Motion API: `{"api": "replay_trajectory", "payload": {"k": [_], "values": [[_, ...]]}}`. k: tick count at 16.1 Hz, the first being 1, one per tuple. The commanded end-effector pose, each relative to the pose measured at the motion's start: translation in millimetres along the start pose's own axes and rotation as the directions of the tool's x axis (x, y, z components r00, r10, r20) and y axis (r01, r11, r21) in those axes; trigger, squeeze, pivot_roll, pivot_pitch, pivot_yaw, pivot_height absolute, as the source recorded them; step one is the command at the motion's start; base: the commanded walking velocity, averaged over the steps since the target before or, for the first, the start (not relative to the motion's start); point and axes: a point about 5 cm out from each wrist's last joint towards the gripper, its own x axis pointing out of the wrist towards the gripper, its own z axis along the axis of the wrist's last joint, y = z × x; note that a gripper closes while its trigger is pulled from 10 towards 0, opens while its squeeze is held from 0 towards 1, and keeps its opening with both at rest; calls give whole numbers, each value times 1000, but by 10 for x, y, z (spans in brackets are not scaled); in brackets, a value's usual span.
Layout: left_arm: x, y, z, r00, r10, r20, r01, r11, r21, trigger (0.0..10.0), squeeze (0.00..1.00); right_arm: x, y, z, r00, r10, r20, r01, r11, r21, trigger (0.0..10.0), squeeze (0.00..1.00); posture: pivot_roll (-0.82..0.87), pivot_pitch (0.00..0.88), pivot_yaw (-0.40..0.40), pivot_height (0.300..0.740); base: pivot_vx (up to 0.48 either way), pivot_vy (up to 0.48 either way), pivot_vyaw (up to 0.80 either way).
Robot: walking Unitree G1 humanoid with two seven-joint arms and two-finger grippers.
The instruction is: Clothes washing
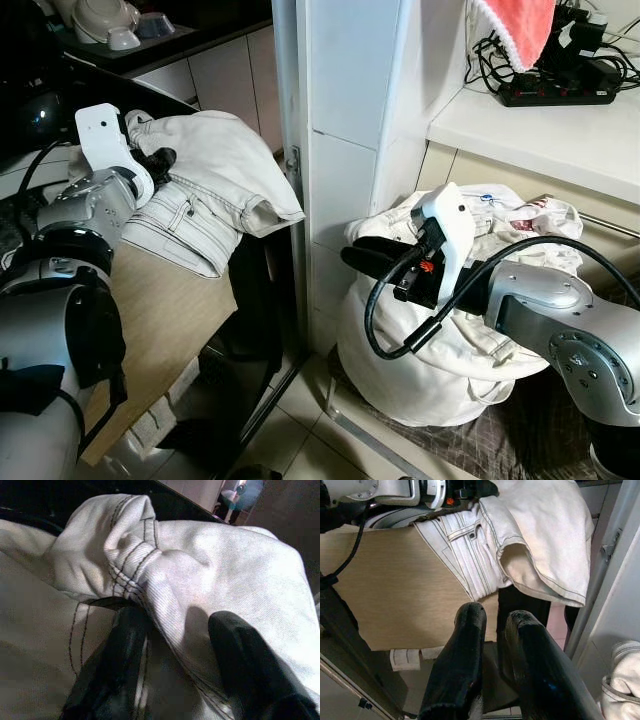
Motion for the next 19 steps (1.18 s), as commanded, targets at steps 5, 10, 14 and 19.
{"api": "replay_trajectory", "payload": {"k": [5,10,14,19], "values": [[0,-2,-91,999,-20,-34,19,1000,-10,0,0,-16,19,83,999,9,47,-8,999,-32,10000,0,-155,0,66,740,0,0,0],[-28,110,19,999,45,31,-44,999,-21,0,0,-14,4,85,999,3,49,-1,999,-35,10000,0,-154,0,68,740,0,0,0],[-99,273,299,980,130,154,-131,991,-6,0,0,-6,3,85,999,-1,52,2,999,-34,10000,0,-152,0,71,740,0,0,0],[-648,517,1592,703,284,652,-523,828,203,0,0,-25,-13,84,999,-14,53,16,999,-35,10000,0,-152,0,69,740,0,0,0]]}}
